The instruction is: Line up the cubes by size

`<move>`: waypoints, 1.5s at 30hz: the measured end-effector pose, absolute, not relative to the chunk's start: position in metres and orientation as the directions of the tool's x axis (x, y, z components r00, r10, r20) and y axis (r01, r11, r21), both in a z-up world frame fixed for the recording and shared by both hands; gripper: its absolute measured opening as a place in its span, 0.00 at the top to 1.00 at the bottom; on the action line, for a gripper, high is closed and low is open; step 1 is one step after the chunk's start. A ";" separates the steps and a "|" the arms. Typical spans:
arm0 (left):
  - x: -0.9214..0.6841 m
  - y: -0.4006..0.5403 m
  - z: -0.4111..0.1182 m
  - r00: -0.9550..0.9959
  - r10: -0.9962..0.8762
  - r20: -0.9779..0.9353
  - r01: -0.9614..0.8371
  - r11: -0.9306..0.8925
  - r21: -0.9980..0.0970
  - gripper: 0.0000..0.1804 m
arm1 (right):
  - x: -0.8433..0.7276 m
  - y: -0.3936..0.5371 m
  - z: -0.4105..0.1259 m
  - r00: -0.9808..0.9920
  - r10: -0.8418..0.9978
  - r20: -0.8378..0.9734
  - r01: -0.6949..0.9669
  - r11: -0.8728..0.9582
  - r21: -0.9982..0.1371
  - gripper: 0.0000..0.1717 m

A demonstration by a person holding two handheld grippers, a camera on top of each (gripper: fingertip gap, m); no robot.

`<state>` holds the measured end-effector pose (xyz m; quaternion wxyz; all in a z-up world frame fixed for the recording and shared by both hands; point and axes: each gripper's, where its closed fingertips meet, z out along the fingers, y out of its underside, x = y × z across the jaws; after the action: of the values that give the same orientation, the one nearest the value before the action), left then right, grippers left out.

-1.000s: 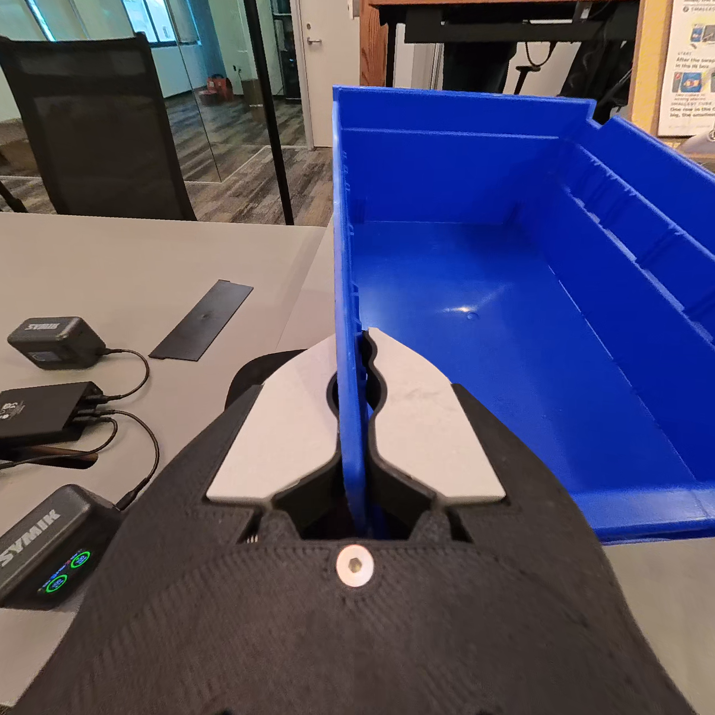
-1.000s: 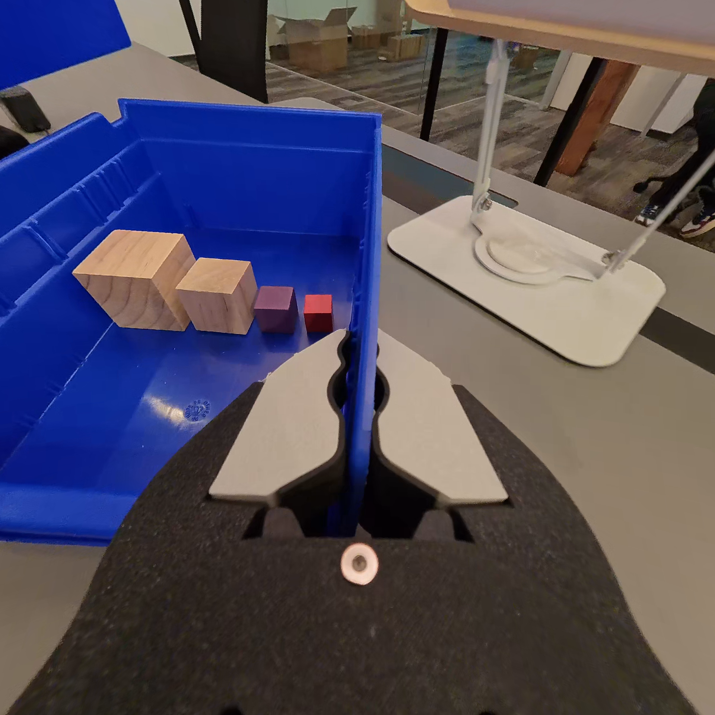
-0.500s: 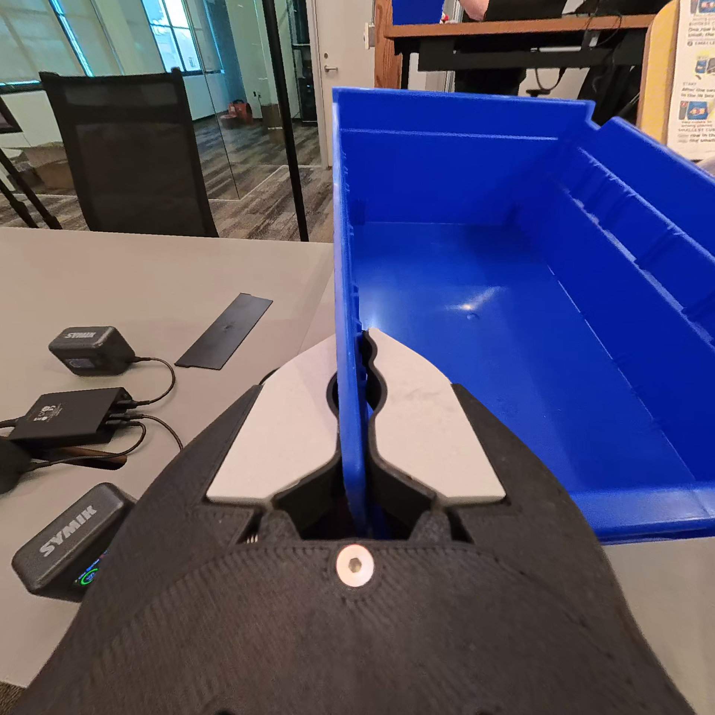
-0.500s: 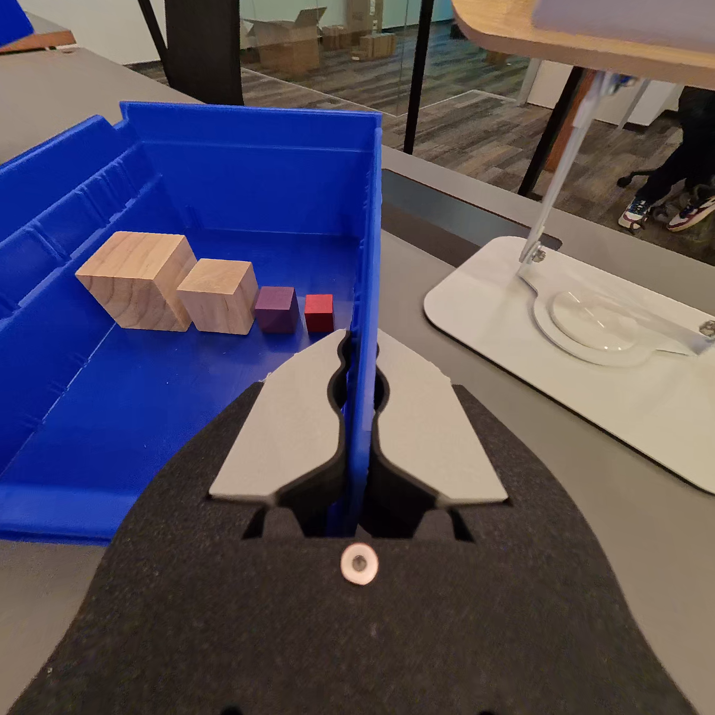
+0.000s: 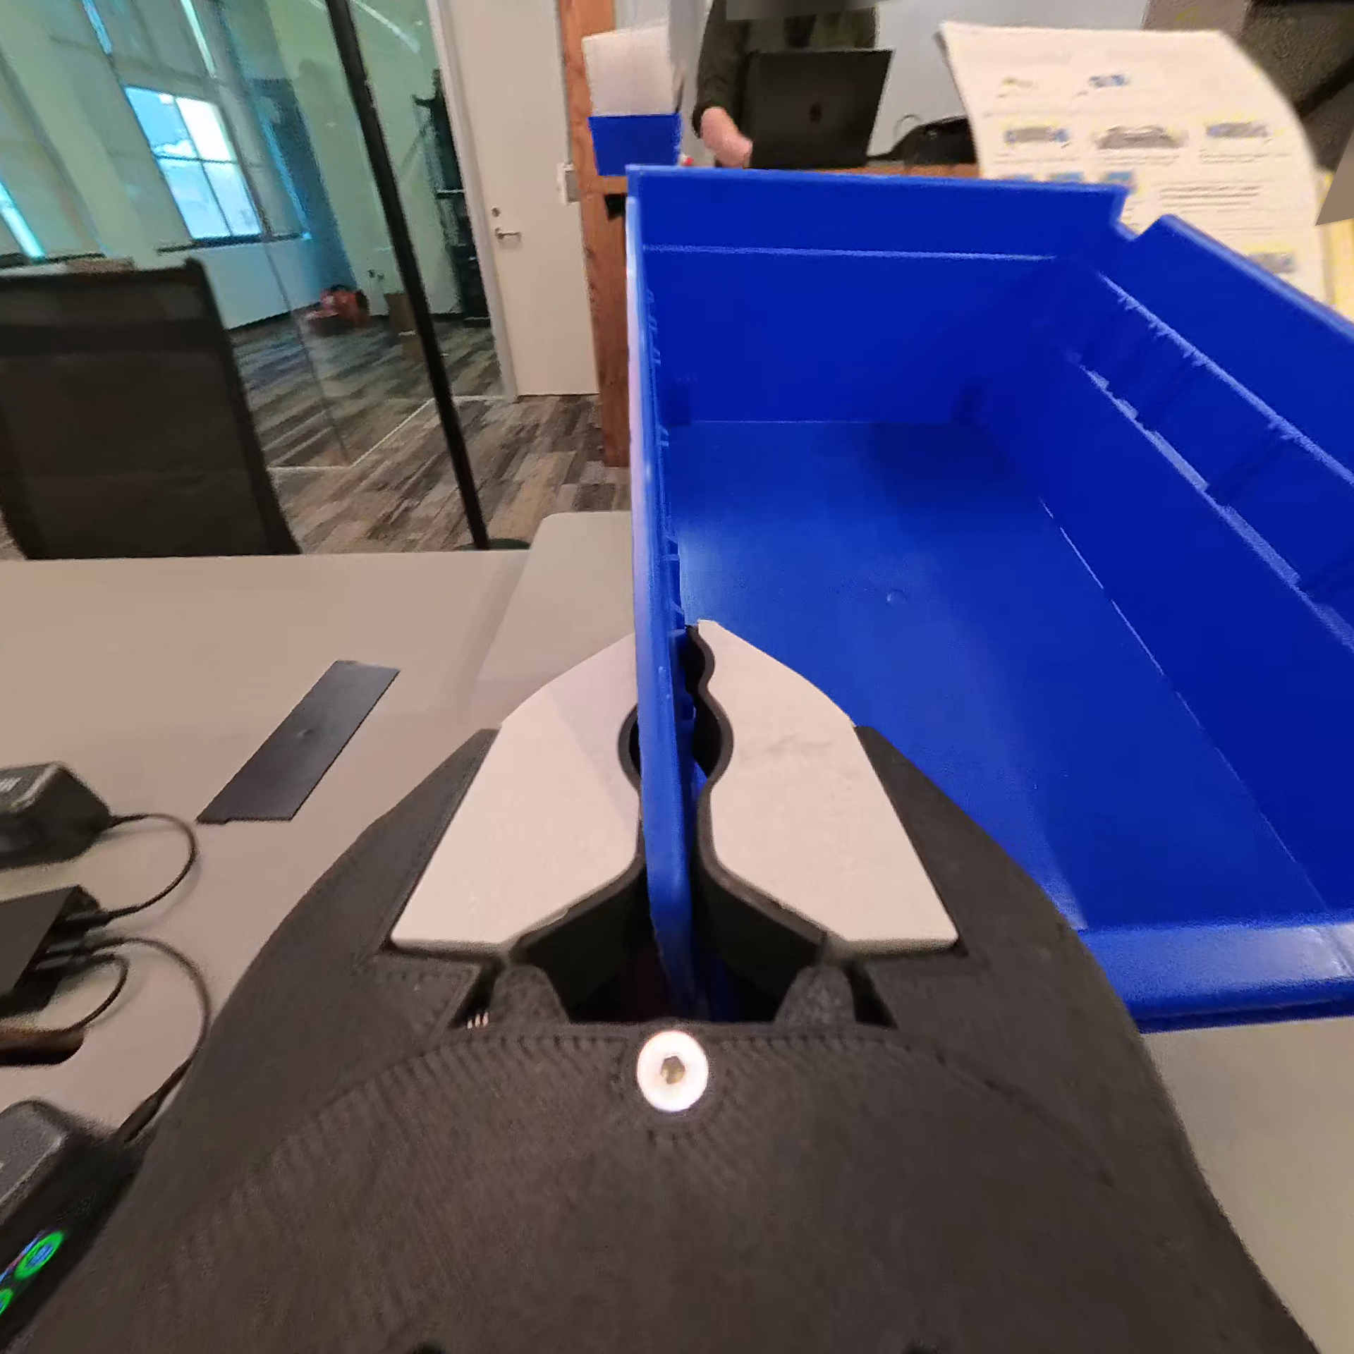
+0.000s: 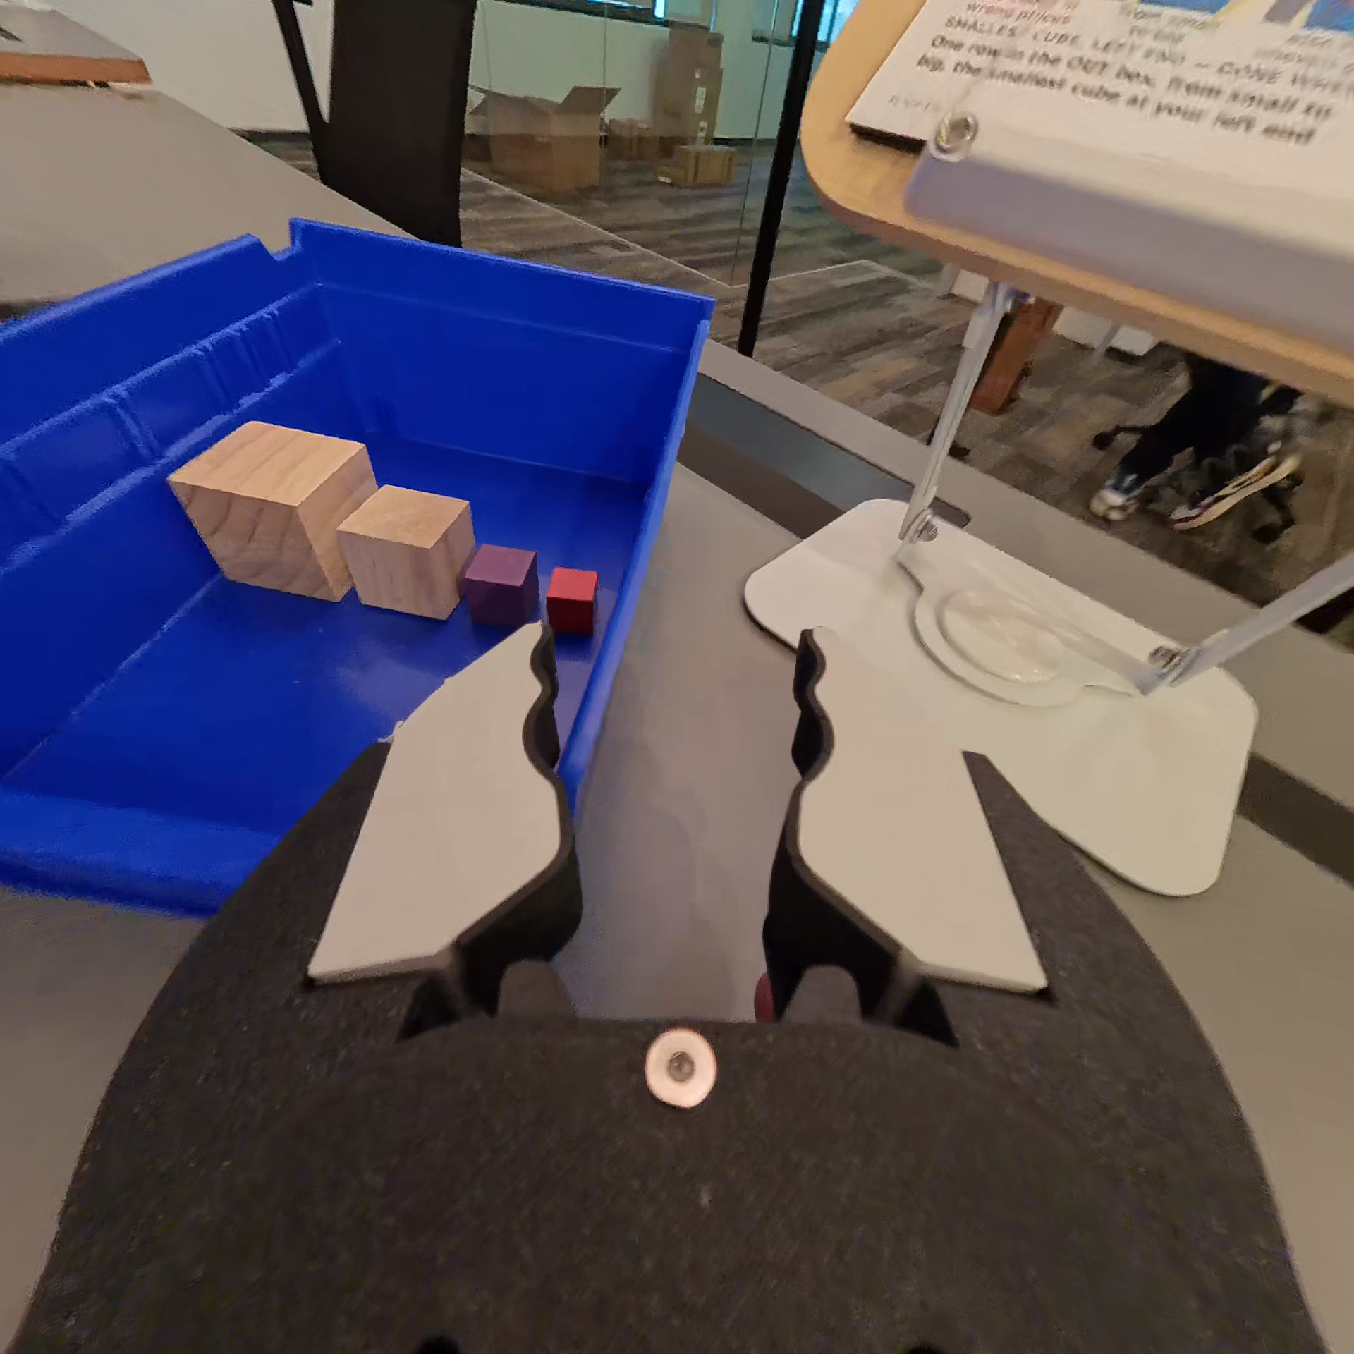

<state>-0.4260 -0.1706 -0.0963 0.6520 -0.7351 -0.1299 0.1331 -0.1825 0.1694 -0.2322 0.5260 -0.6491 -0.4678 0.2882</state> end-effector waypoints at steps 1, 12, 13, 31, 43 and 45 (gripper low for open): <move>-0.418 -0.164 -0.093 0.939 0.344 -0.030 0.010 -0.114 -0.993 0.98 | -0.179 0.167 -0.234 0.383 0.921 0.073 0.294 -0.047 -0.955 0.64; -0.296 -0.062 -0.081 0.999 0.053 -0.011 -0.004 -0.122 -0.992 0.98 | -0.070 0.150 -0.205 0.375 0.927 -0.025 0.189 -0.103 -0.977 0.68; -0.280 -0.048 -0.082 1.000 0.017 -0.005 -0.003 -0.126 -0.992 0.98 | -0.048 0.150 -0.202 0.387 0.921 -0.040 0.179 -0.118 -0.977 0.70; -0.040 0.101 -0.229 0.939 -0.320 0.127 -0.017 -0.412 -0.911 0.98 | 0.231 0.118 -0.220 0.763 0.642 -0.079 0.083 -0.219 -0.972 0.70; -0.030 0.119 -0.255 0.957 -0.252 0.145 0.026 -0.421 -0.907 0.98 | 0.180 0.065 -0.219 0.748 0.649 -0.140 0.049 -0.264 -0.963 0.53; -0.030 0.118 -0.255 0.961 -0.248 0.123 0.010 -0.413 -0.911 0.98 | 0.181 0.062 -0.219 0.745 0.647 -0.163 0.038 -0.286 -0.957 0.53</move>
<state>-0.0297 0.1177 -0.2546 0.5369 -0.8320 0.0715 -0.1203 0.1812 0.0624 -0.2193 0.5526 -0.7532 -0.2273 0.2752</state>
